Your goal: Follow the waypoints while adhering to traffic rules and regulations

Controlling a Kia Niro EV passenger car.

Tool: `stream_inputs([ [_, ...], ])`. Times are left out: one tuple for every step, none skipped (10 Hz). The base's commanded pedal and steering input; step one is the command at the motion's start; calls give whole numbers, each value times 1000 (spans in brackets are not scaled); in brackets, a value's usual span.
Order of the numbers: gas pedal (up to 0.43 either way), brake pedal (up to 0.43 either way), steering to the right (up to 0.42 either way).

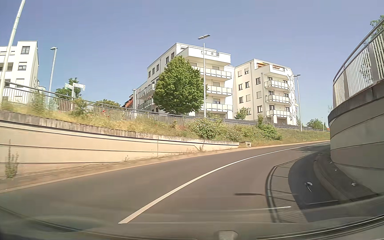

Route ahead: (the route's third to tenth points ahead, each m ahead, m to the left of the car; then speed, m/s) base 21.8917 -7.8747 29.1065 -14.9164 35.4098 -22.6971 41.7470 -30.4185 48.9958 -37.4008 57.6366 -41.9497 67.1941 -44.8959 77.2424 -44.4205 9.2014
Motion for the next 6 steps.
stream_inputs([
  [169,30,138],
  [169,30,138],
  [177,30,141],
  [177,30,142],
  [177,30,144],
  [177,30,145],
])
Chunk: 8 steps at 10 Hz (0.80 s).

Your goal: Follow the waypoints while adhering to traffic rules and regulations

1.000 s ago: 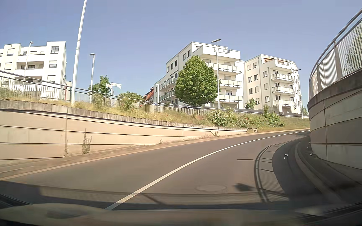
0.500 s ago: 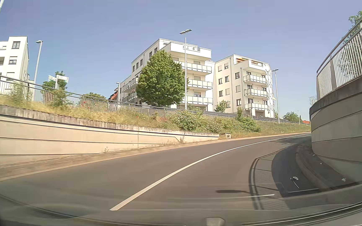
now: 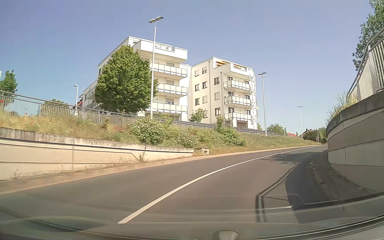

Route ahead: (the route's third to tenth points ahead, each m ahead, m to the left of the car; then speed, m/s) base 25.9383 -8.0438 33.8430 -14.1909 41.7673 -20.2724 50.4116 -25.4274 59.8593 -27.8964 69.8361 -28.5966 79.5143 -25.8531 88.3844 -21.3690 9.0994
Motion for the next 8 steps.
stream_inputs([
  [177,30,143],
  [177,30,140],
  [189,30,139],
  [197,30,139],
  [209,30,138],
  [220,30,135],
  [220,30,134],
  [228,30,132],
])
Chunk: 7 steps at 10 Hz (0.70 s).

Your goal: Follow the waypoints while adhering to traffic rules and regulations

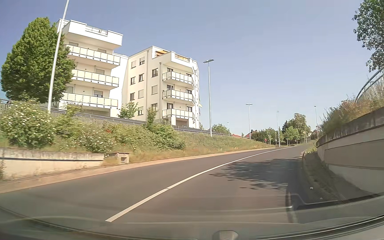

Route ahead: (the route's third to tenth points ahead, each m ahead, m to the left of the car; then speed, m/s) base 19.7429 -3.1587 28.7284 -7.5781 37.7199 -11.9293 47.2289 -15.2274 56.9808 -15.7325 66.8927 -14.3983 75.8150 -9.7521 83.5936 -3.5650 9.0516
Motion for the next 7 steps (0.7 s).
stream_inputs([
  [228,30,127],
  [228,30,124],
  [228,30,123],
  [228,30,122],
  [228,30,121],
  [228,30,122],
  [228,30,121],
])
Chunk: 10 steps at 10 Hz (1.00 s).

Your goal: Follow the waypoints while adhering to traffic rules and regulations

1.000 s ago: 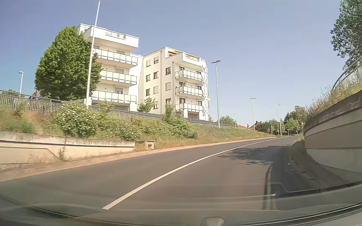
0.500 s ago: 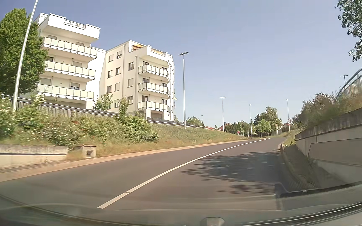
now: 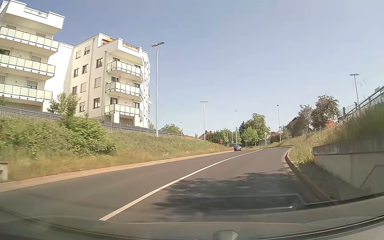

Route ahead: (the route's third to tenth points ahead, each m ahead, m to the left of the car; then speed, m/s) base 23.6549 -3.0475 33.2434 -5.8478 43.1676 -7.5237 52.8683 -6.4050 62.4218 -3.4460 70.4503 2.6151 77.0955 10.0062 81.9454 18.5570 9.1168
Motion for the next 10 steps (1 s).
stream_inputs([
  [228,30,119],
  [228,30,116],
  [228,30,113],
  [228,30,109],
  [228,30,102],
  [228,30,98],
  [228,30,95],
  [228,30,92],
  [228,30,88],
  [228,30,81],
])
